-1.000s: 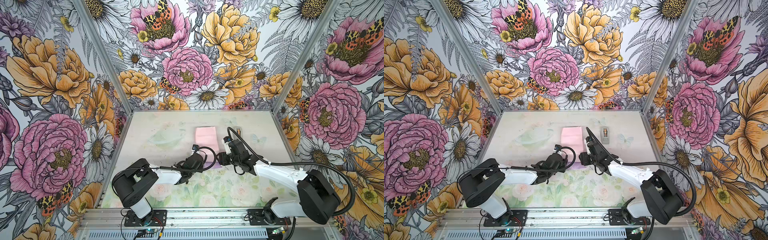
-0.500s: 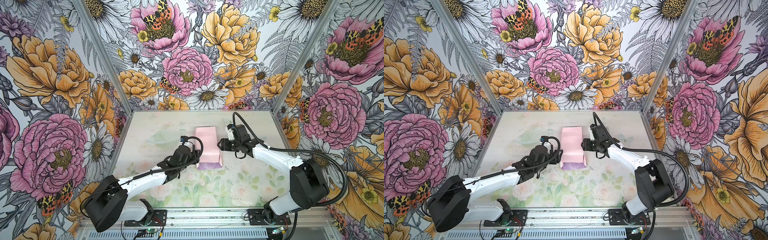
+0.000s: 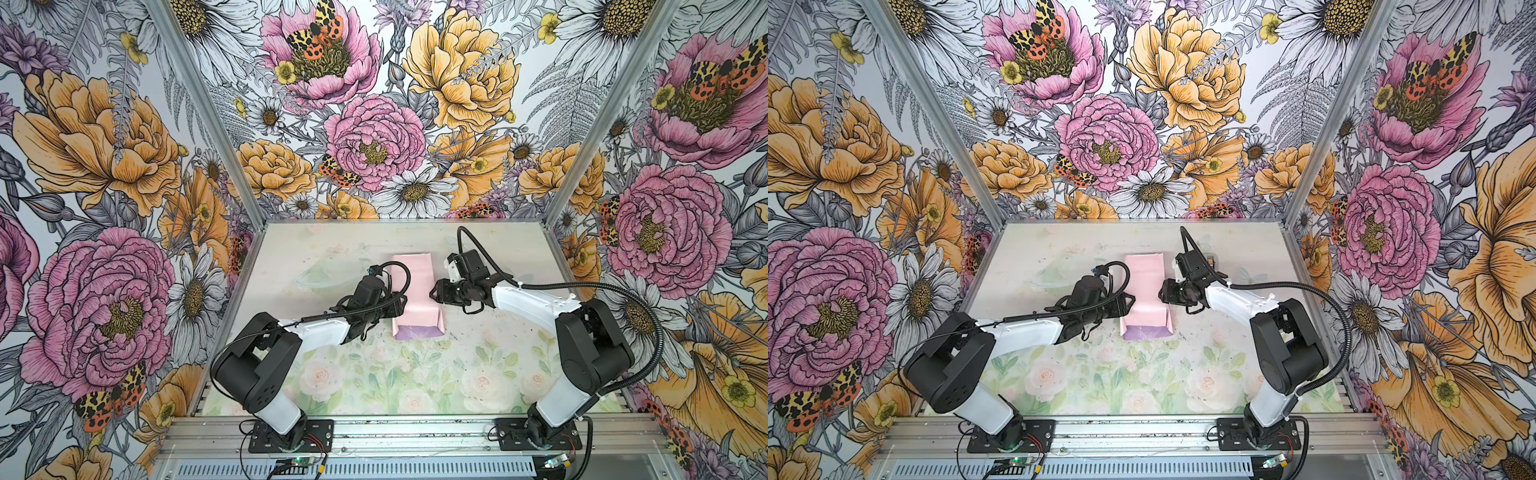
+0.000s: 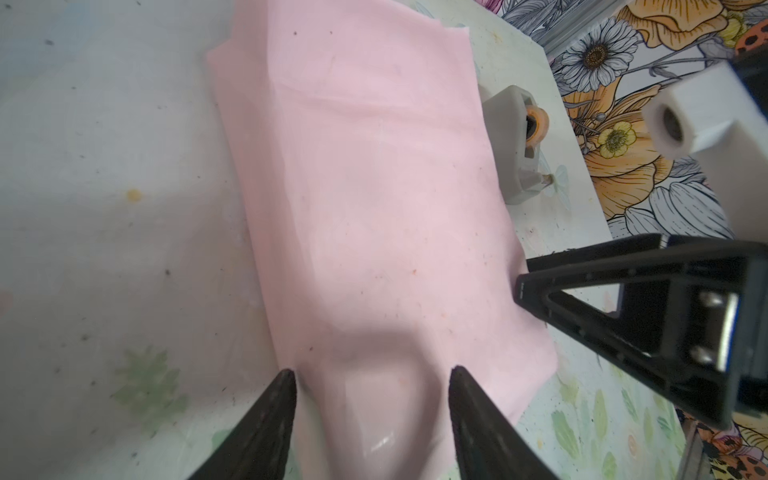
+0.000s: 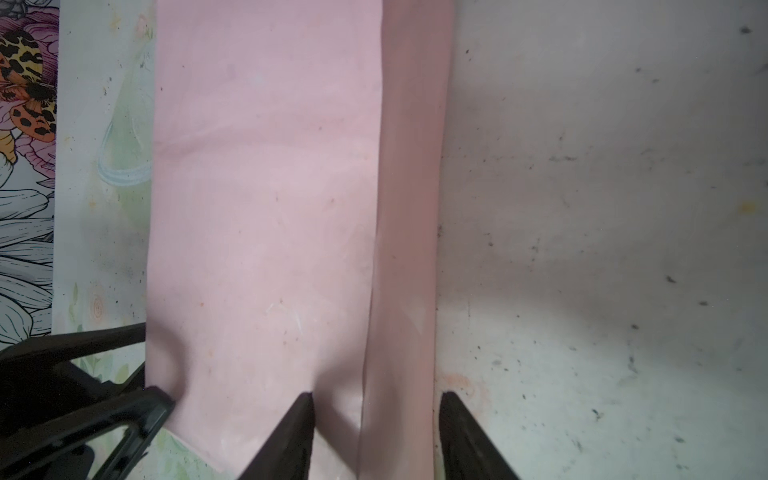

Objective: Wrap the gift box in paper

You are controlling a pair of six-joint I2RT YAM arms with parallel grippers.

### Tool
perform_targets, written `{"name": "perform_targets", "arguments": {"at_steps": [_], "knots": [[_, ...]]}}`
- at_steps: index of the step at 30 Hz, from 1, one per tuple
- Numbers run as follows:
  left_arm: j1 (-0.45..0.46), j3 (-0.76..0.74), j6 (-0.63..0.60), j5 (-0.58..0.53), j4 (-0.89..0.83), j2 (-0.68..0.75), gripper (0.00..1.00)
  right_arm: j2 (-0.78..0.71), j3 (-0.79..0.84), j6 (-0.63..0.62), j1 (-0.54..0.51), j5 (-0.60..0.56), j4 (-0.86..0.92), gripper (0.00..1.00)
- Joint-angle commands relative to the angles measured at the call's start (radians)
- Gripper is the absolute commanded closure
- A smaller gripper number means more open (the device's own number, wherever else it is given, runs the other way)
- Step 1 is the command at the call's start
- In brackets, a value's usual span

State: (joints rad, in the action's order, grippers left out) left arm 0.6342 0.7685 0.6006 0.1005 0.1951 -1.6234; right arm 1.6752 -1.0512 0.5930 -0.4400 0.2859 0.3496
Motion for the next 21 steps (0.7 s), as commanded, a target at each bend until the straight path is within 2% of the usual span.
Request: {"name": "perform_targets", "arguments": {"at_steps": [1,5,9,13,16,19,21], "knots": [[-0.003,0.054,-0.010,0.059,0.056,-0.038,0.40,-0.033,0.033,0.044,-0.021,0.014,-0.056,0.49],[-0.008,0.075,-0.036,0.045,0.044,-0.051,0.40,-0.060,0.043,0.043,-0.025,-0.027,-0.065,0.44],[-0.019,0.067,-0.074,0.006,0.006,-0.011,0.37,-0.154,0.072,0.012,-0.020,-0.068,-0.063,0.40],[-0.017,0.050,-0.186,-0.028,-0.042,0.080,0.34,-0.288,0.164,-0.045,-0.021,-0.126,-0.057,0.40],[-0.014,0.043,-0.379,0.001,-0.075,0.155,0.32,-0.385,0.251,-0.107,-0.026,-0.142,-0.059,0.41],[-0.010,0.071,-0.708,0.135,-0.146,0.188,0.27,-0.440,0.331,-0.136,-0.026,-0.134,-0.076,0.42],[0.005,0.114,-0.913,0.165,-0.249,0.181,0.23,-0.467,0.374,-0.145,-0.026,-0.119,-0.107,0.43]]}}
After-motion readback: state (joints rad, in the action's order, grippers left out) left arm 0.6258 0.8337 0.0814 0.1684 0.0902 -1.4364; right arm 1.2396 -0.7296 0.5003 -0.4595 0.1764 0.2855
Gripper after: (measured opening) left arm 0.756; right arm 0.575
